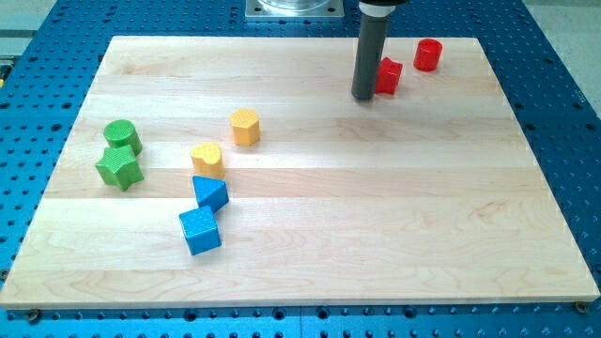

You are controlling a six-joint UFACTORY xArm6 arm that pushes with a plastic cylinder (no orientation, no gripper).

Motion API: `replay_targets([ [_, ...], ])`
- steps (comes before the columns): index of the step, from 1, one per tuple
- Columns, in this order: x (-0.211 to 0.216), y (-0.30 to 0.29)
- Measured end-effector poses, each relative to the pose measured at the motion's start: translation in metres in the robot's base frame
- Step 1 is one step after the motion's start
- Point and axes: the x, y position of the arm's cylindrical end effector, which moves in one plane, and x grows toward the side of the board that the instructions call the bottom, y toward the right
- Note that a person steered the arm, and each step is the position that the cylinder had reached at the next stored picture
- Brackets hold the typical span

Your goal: Push the triangle to the bottom left of the board

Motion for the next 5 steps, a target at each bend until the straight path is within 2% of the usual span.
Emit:
replay_targets([
  [1, -0.030, 0.034],
  [2, -0.013, 0.060],
  [3, 0.079, 0.010],
  [4, 0.125, -0.072],
  [5, 0.149, -0.150],
])
